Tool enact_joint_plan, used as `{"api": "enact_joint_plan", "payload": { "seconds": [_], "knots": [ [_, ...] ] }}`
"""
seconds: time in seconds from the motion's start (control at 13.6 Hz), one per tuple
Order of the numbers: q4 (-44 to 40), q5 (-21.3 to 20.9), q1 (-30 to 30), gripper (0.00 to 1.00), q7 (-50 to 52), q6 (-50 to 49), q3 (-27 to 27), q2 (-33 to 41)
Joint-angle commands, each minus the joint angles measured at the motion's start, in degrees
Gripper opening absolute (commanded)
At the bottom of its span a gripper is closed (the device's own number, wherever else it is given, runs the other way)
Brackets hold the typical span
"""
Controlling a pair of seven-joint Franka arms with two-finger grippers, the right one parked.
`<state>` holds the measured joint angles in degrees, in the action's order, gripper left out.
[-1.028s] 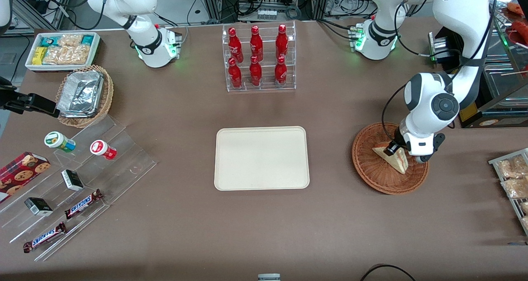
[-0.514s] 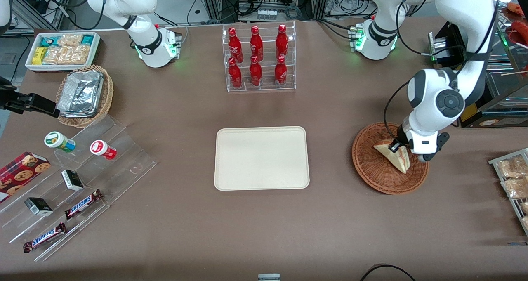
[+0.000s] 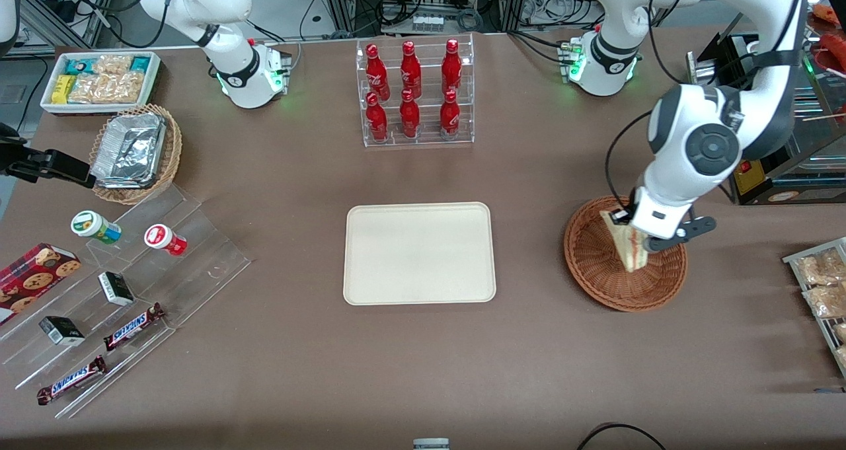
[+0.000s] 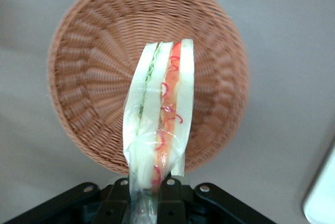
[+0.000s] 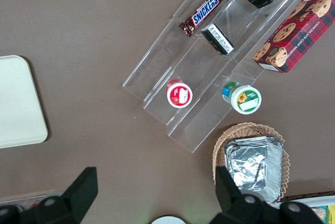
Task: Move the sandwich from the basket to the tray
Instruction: 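Lift the sandwich upright out of the basket with the left gripper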
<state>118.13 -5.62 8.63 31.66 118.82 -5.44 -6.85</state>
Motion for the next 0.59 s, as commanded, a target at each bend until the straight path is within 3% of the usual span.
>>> {"api": "enact_joint_plan", "payload": {
  "seconds": [0.0,0.22,0.51],
  "knots": [
    [-5.9,-0.9,0.4,0.0,-0.3,-2.5,-5.0,-4.2],
    [-11.7,-1.1,3.1,0.0,7.3,-2.5,-10.0,-9.7],
    [-21.6,-2.5,12.5,0.0,17.4,-2.5,-9.9,-19.1]
  ]
}}
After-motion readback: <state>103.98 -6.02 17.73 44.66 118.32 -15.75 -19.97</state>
